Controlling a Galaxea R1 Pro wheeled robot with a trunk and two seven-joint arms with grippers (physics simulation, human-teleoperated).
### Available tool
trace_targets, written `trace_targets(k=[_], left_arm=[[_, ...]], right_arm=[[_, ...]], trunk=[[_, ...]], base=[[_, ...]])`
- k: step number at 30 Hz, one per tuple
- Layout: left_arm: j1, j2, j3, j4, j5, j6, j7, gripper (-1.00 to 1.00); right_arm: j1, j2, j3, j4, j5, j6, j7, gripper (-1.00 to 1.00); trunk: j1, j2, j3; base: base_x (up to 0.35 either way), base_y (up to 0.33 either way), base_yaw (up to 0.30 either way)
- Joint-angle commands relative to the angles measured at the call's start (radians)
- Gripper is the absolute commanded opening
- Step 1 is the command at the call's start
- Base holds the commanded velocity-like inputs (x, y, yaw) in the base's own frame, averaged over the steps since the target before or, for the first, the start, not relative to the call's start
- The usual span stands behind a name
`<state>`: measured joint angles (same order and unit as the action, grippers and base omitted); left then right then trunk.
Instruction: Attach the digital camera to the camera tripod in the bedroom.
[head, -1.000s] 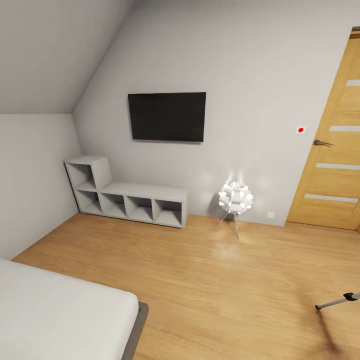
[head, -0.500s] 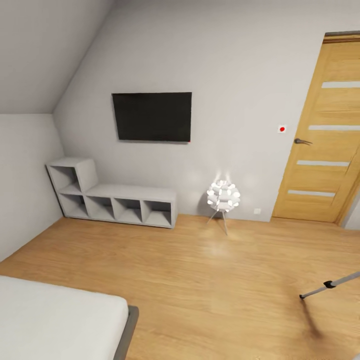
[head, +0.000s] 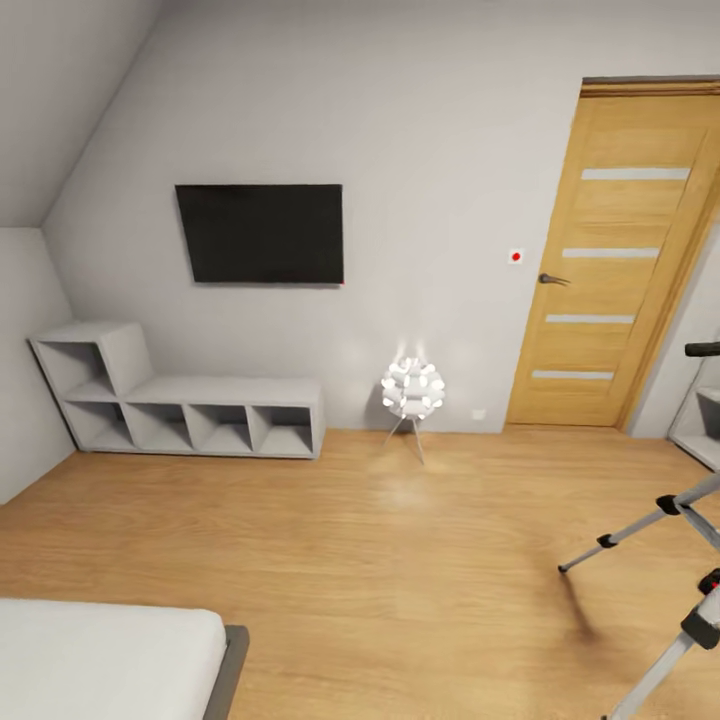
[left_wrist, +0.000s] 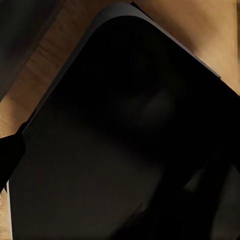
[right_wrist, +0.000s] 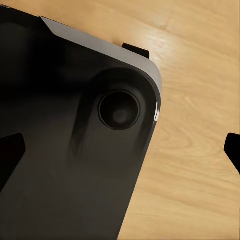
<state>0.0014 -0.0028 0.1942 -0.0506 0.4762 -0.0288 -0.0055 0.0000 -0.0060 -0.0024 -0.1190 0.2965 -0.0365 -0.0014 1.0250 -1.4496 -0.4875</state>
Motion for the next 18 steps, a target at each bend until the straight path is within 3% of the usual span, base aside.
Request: trace_targets(k=[1,12,18], left_arm=[[0.000,0.000,0.007,-0.001,-0.002,-0.002,-0.001,1.00],[0.000,0.000,0.007,-0.002,-0.002,-0.002,-0.002,1.00],[0.000,0.000,0.007,-0.002,-0.002,-0.002,-0.002,1.00]], right_arm=[[0.000,0.000,-0.001,-0.001,0.006,-0.002,0.000,1.00],[0.000,0.000,-0.001,-0.001,0.006,-0.002,0.000,1.00],[0.000,0.000,-0.001,-0.001,0.006,-0.002,0.000,1.00]], trunk=[[0.000,0.000,-0.001],[0.000,0.000,-0.001],[0.000,0.000,-0.001]], base=[[0.000,0.000,-0.234],[0.000,0.000,-0.226],[0.000,0.000,-0.076]])
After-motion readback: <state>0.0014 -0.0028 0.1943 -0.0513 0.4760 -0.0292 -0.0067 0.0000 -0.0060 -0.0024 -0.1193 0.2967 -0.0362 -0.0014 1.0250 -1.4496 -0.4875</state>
